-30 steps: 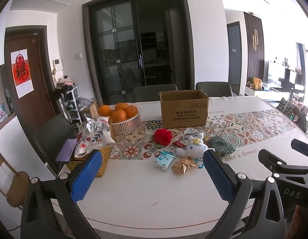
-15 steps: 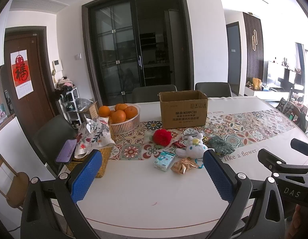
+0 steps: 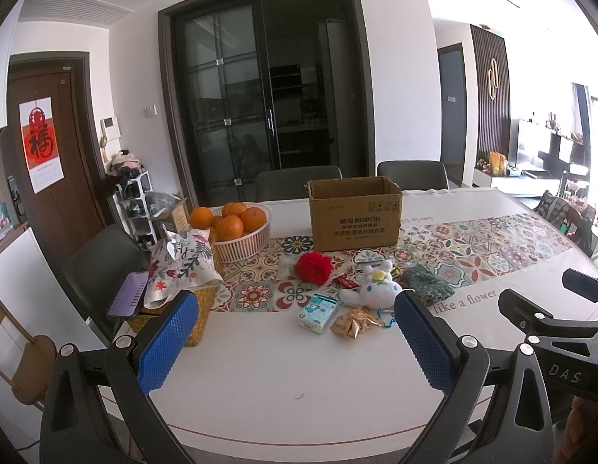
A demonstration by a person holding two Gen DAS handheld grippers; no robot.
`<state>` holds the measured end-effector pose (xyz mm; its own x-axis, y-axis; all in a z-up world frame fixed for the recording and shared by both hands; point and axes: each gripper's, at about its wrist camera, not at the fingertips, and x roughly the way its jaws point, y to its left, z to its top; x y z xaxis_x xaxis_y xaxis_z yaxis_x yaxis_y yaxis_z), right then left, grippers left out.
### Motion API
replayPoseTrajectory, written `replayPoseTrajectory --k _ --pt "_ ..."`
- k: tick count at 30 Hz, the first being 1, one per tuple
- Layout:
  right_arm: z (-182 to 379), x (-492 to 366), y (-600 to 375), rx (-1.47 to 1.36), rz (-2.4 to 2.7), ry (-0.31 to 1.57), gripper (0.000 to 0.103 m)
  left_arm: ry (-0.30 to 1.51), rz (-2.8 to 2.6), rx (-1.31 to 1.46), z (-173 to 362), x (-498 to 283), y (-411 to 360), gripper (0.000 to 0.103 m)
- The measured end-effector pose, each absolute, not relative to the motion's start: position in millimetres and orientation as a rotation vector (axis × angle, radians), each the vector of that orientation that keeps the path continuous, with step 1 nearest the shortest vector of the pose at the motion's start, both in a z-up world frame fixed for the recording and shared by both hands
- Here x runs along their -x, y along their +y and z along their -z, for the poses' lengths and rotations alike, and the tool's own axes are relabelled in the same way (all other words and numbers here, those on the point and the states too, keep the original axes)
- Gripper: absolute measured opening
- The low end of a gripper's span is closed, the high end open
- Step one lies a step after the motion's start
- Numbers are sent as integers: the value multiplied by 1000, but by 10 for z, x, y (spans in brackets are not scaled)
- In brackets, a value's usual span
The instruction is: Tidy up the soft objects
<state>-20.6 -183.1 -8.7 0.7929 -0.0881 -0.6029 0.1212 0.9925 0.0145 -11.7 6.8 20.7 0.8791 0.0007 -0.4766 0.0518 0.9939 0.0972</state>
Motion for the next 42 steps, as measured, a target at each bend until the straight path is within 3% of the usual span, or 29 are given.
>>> replayPoseTrajectory --k 20,42 --pt "92 193 -1809 -53 109 651 102 511 36 -113 -223 84 -42 103" --pt "563 -637 -1729 -52 48 806 102 777 121 -121 407 -979 24 103"
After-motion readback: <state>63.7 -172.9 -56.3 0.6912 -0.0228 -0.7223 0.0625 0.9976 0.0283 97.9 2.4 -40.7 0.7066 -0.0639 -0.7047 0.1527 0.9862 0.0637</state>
